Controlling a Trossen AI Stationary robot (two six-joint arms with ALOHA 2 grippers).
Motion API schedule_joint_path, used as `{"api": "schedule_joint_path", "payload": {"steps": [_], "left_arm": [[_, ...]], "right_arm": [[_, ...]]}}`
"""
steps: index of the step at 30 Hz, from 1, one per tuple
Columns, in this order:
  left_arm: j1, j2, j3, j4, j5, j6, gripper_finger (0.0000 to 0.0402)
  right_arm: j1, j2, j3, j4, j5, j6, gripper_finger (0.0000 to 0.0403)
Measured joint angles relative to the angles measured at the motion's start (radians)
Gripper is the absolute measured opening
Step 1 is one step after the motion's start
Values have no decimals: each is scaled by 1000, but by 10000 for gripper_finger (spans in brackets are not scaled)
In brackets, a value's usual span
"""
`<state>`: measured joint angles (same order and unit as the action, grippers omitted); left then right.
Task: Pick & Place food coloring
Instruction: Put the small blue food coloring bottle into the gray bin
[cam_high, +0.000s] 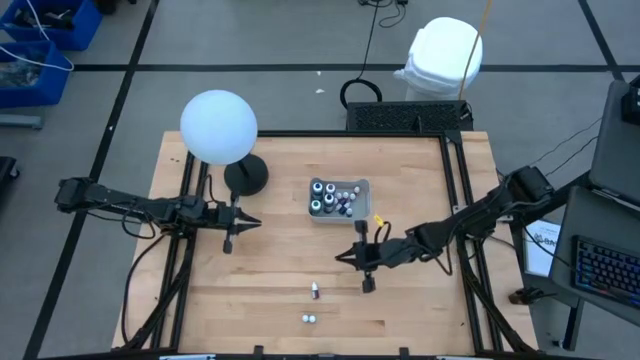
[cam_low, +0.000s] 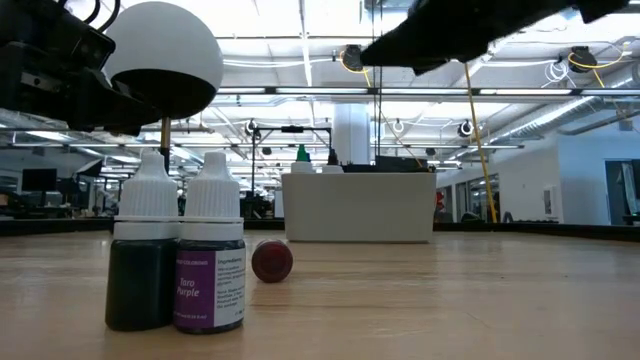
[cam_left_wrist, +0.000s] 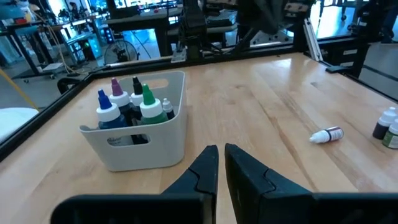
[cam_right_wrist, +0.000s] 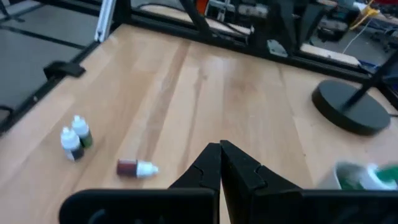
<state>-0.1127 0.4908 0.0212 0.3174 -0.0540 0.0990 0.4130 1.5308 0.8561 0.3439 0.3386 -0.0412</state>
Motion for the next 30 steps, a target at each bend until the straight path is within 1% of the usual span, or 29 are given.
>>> {"api": "schedule_joint_path", "payload": {"steps": [9, 16, 18, 23, 27, 30], "left_arm": [[0, 0, 0, 6, 0, -4, 37], [0, 0, 0, 28, 0, -30, 37], [0, 3, 0, 28, 0, -33, 37], [0, 13, 0, 17, 1, -53, 37], [0, 19, 0, 27, 0, -62, 37], [0, 23, 0, 42, 0, -64, 37]], "right_arm": [[62, 98, 125, -6, 0, 11, 0], [96, 253, 318, -89, 6, 30, 0], [102, 297, 360, -115, 26, 47, 0], [110, 381, 448, -139, 27, 116, 0], [120, 416, 496, -163, 27, 156, 0], [128, 416, 528, -230, 27, 196, 0]]}}
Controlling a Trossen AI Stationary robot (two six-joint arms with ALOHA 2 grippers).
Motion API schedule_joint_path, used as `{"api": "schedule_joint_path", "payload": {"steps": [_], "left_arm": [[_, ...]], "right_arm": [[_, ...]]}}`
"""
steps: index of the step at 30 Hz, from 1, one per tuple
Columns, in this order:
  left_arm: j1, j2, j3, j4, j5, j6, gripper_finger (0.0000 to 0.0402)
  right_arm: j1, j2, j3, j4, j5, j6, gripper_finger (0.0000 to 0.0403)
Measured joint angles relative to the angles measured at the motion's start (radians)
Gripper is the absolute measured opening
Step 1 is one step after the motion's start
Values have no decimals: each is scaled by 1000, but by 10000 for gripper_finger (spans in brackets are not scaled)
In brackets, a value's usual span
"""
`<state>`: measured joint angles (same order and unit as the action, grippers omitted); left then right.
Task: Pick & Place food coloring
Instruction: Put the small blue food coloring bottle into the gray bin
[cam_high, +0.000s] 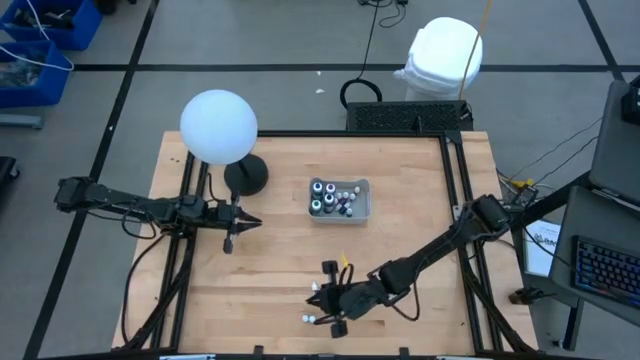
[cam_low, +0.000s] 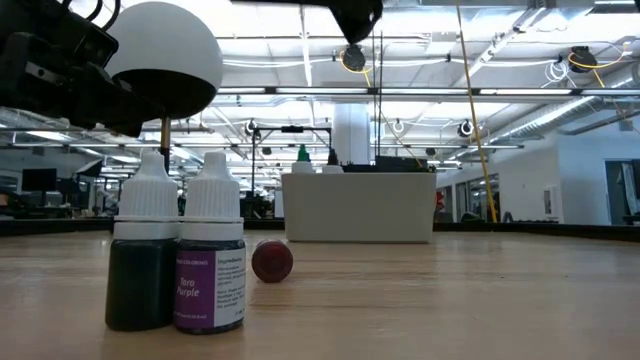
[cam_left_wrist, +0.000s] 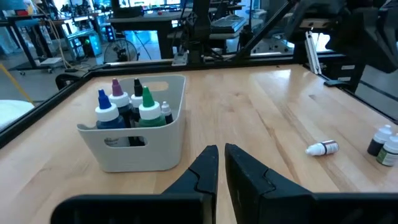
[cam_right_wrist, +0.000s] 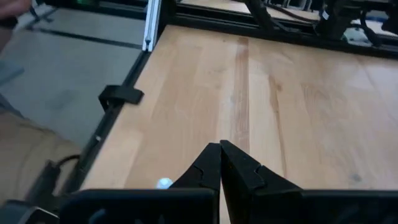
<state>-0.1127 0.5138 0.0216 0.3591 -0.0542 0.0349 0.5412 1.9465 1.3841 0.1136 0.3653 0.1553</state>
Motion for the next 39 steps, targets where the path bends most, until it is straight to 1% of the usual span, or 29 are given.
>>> {"api": "schedule_joint_path", "payload": {"steps": [6, 9, 17, 21, 25, 28, 31, 35, 37, 39], "left_arm": [[0, 4, 0, 13, 0, 4, 37], [0, 4, 0, 13, 0, -2, 37], [0, 4, 0, 11, 1, -22, 37], [0, 4, 0, 9, 1, -22, 37], [0, 4, 0, 7, 1, -26, 37], [0, 4, 0, 3, 1, -27, 37], [0, 5, 0, 2, 1, -44, 37], [0, 5, 0, -6, 1, -43, 37], [0, 5, 0, -6, 1, -42, 37], [0, 5, 0, -8, 1, -41, 37]], "right_arm": [[21, -3, 32, -35, -2, 35, 0], [33, -4, 69, -97, -30, 42, 0], [57, 0, 128, -144, -55, 15, 0], [56, 33, 168, -153, -58, 16, 0], [43, 88, 236, -188, -92, 38, 0], [29, 135, 303, -305, -100, 51, 0], [16, 166, 372, -444, -115, 114, 1], [-1, 204, 465, -593, -208, 186, 8], [-4, 230, 515, -642, -218, 190, 11], [-2, 248, 571, -728, -210, 180, 13]]}}
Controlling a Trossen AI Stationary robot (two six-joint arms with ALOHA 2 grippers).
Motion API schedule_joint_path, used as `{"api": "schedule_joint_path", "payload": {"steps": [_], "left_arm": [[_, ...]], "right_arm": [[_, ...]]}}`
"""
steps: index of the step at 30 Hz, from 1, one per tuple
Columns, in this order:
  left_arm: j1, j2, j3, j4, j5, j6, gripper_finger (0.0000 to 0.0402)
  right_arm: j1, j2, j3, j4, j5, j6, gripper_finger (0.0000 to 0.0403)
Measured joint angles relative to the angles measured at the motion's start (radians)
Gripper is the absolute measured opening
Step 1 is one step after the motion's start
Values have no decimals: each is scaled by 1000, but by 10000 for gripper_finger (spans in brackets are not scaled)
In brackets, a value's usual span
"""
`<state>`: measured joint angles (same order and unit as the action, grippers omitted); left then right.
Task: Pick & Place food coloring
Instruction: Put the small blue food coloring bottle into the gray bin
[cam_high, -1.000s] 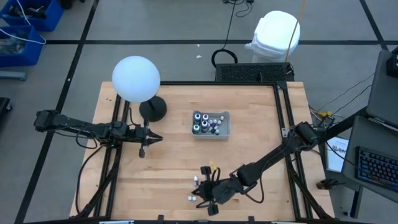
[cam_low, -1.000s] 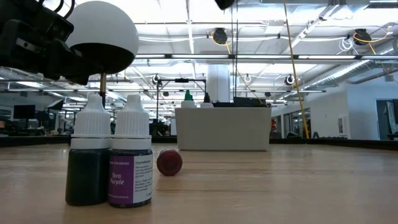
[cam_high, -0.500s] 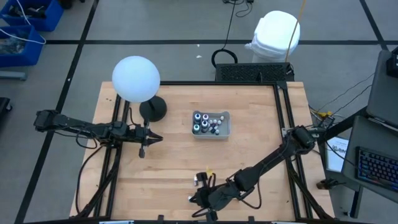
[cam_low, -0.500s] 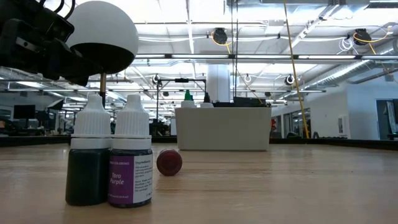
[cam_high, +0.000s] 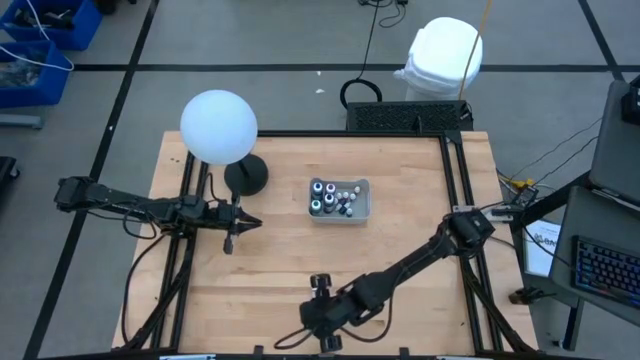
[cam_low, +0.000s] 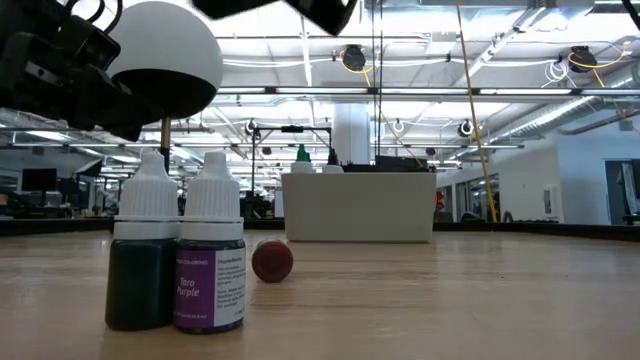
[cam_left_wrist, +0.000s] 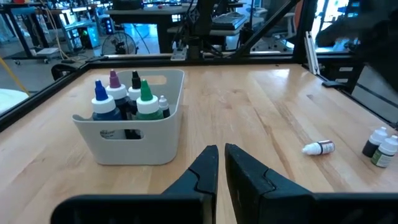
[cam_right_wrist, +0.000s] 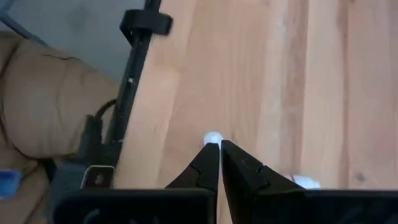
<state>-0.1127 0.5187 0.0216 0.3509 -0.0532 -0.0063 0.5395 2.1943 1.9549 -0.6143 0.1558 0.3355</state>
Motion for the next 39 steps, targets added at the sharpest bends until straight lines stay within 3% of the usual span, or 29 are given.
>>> {"api": "schedule_joint_path", "payload": {"steps": [7, 15, 29, 33, 39], "left_arm": [[0, 1, 0, -9, 0, 0, 37], [0, 0, 0, -17, 0, 0, 37], [0, 0, 0, -20, 0, -3, 37], [0, 0, 0, -20, 0, -3, 37], [0, 0, 0, -20, 0, -3, 37]], "right_arm": [[1, 84, 180, -157, -59, 40, 13], [-3, 128, 194, -167, -78, 31, 21], [-14, 126, 193, -165, -69, 37, 181], [-14, 126, 193, -173, -4, 63, 193], [-12, 130, 193, -183, -1, 162, 192]]}}
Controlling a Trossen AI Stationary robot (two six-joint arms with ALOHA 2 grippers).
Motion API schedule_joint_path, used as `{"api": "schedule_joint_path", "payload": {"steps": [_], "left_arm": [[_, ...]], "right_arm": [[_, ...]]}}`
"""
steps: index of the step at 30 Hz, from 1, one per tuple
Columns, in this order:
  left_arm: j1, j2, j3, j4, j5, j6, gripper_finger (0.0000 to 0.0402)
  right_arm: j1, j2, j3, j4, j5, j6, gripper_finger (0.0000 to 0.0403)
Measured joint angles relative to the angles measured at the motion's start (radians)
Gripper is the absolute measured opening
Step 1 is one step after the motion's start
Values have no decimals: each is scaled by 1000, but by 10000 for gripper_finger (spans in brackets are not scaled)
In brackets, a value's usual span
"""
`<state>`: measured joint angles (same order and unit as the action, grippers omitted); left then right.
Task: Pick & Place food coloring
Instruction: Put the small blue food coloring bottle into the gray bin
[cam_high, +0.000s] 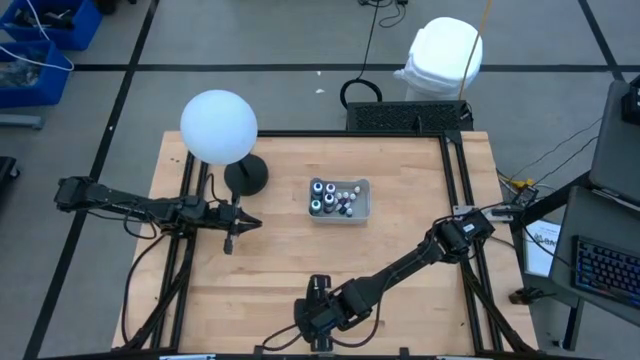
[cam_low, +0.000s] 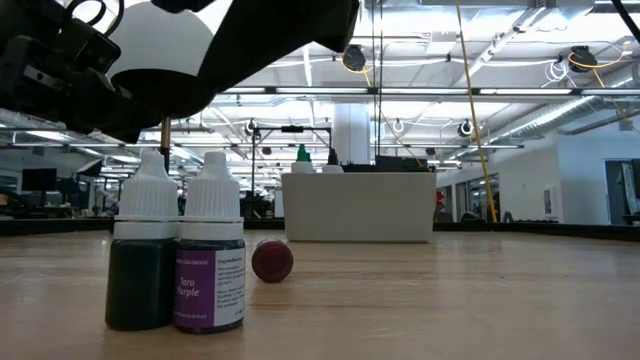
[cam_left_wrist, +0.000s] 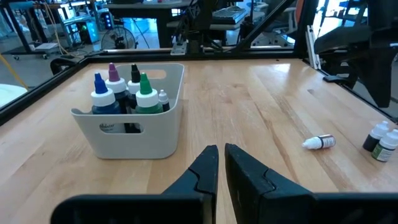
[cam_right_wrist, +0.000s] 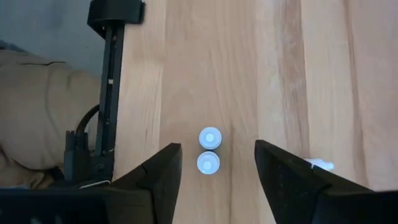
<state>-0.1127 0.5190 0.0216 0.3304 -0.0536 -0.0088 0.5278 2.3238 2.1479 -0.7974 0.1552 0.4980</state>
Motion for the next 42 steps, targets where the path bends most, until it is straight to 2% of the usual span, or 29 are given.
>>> {"api": "schedule_joint_path", "payload": {"steps": [6, 28, 42], "left_arm": [[0, 0, 0, -6, 0, 0, 37], [0, 0, 0, -21, 0, 1, 37], [0, 0, 0, -21, 0, 1, 37]], "right_arm": [[0, 43, -2, 0, -55, 18, 186], [12, 82, -2, 6, -23, 40, 184], [16, 82, -9, 21, -21, 39, 148]]}}
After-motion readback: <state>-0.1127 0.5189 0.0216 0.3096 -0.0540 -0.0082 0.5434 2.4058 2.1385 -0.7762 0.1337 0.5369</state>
